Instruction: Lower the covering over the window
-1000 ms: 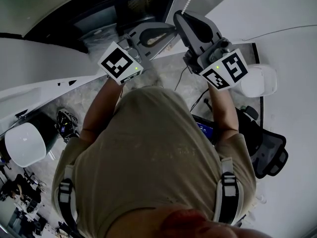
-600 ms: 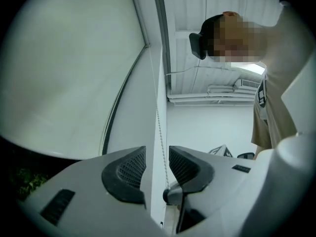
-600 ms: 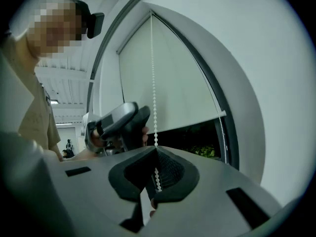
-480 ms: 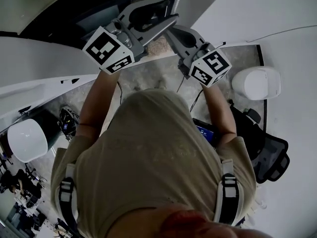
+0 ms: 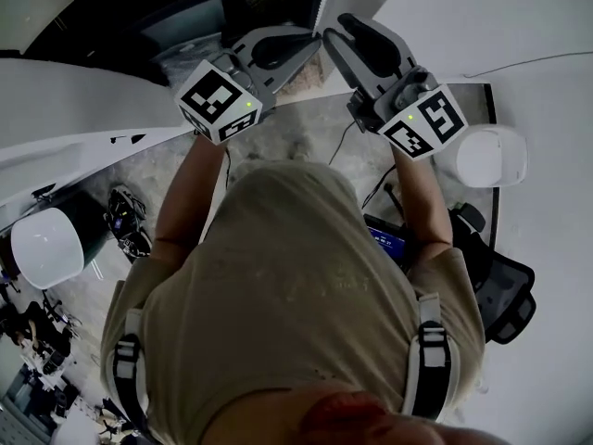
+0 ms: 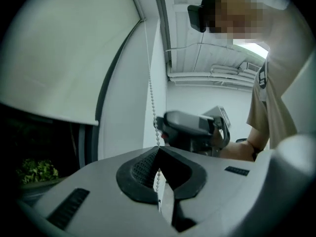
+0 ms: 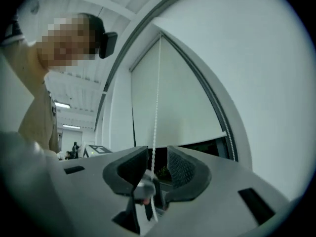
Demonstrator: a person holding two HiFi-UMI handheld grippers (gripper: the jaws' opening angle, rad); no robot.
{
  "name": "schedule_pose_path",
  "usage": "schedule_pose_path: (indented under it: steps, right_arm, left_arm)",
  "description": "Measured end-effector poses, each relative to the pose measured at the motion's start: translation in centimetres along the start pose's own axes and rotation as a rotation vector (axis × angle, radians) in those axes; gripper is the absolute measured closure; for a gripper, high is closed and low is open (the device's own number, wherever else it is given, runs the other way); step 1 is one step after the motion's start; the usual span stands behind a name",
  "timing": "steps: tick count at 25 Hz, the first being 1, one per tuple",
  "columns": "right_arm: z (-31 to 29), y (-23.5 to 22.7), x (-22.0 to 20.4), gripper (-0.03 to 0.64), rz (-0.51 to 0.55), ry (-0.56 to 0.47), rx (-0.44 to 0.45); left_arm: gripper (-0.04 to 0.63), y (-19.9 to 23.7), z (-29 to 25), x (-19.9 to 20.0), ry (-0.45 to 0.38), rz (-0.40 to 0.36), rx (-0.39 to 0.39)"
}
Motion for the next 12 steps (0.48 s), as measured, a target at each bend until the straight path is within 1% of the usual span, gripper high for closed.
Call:
schedule_pose_path:
  steps: [2, 3, 4, 6, 7, 8, 9, 10, 12]
  right_arm:
    - [-1.2, 0.5, 0.3, 0.510, 0.054, 0.063, 0.007]
    - [-1.5, 0.7, 0.1, 0.580, 0.068, 0.091, -0.002]
    - [-1.5, 0.7, 0.0, 0.602, 0.084, 0.110, -0.019]
    - [-0.7, 0.1, -1.0, 0.604, 0.113, 0.139, -0.064]
    - [-0.3, -0.3, -2.2, 0.606, 0.103, 0.179, -0.075]
    - [0.0, -0.6, -4.0, 0.606, 0.072, 0.236, -0.069]
    - [0.1, -0.7, -5.8, 0.606, 0.034, 0.290, -0.051]
    - [0.0, -0.5, -7.2, 0.606, 0.003, 0.324, -0.029]
    - [-0.4, 0.1, -8.2, 0.606, -0.013, 0.338, 0.004]
  left_arm:
    - [0.578, -1.9, 0.0, -1.9, 0.021, 0.009, -0.035]
    - [0.578, -2.6, 0.1, -2.6, 0.018, 0.020, -0.044]
    - [0.578, -3.0, 0.4, -3.0, 0.002, 0.041, -0.044]
    - [0.569, -2.5, 1.4, -3.1, -0.076, 0.112, -0.017]
    - [0.408, -1.7, 1.9, -2.7, -0.125, 0.149, 0.009]
    - [0.341, -0.9, 2.4, -1.8, -0.168, 0.170, 0.035]
    - [0.341, -0.4, 2.5, -0.6, -0.200, 0.163, 0.053]
    - [0.341, -0.2, 2.1, 0.8, -0.213, 0.135, 0.059]
    - [0.342, -0.7, 0.4, 3.2, -0.186, 0.044, 0.050]
Point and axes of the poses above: the fingertips, and each gripper's own axes: z backward along the fingers, y to its left, x out of its top, the point moved 8 cm from there along z, backward along the fingers, and after that the axes turned 14 degrees about x, right-handed, at the moved point
